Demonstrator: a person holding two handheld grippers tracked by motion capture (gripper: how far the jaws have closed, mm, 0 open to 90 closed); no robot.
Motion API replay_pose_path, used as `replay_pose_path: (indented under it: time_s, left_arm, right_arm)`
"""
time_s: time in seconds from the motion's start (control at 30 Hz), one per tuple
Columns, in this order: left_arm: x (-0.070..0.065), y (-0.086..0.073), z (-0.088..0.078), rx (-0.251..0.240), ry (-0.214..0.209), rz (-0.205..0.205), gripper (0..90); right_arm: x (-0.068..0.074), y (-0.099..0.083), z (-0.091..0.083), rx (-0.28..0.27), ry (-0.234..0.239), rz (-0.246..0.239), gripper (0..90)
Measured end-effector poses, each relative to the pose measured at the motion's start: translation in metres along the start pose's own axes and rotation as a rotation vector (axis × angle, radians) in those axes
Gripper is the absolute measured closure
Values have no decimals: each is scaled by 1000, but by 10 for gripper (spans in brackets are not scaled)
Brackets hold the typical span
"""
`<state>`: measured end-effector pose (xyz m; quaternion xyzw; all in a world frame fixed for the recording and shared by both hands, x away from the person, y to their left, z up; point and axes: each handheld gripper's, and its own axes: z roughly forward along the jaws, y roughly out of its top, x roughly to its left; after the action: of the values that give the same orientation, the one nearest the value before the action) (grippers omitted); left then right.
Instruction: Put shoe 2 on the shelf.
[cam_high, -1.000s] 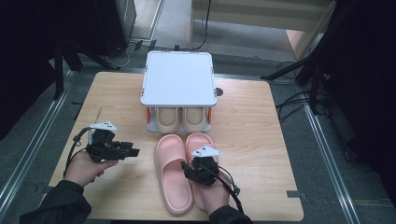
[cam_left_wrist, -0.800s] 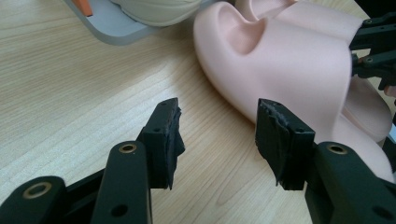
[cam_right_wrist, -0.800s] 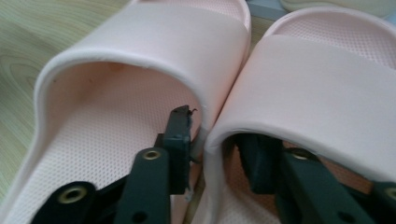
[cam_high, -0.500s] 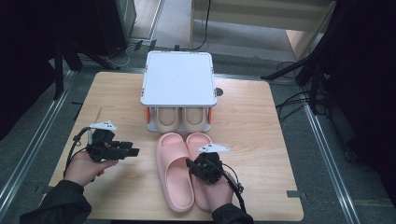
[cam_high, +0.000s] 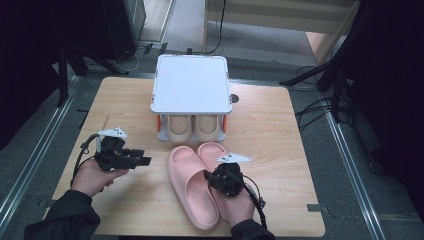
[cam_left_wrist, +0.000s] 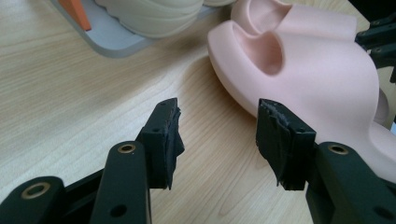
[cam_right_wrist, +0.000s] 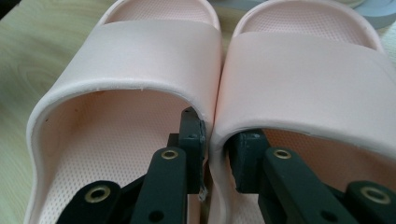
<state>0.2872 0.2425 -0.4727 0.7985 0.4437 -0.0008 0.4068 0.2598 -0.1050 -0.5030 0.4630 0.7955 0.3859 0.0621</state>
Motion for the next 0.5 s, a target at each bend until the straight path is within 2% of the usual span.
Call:
replay_pose_path:
  time_s: [0.1,0.3,0.33,0.4,0.43,0.5]
  left_arm:
    - [1,3,0,-8,-7,1,482]
    - [5,9,1,-25,-15,8,473]
    - [6,10,1,-24,-16,12,471]
    - [7,10,1,-29,-15,12,468]
    - [7,10,1,-30,-15,12,468]
    - [8,9,0,-35,-12,7,467]
  right_arm:
    - [-1,0,-3,7,7,-24,785]
    - [-2,-2,-11,19,53,-47,787]
    - [-2,-2,-13,23,71,-80,788]
    - [-2,-2,-17,33,80,-102,787]
    - [-1,-2,-19,33,87,-128,788]
    - [0,0,-22,36,119,-159,788]
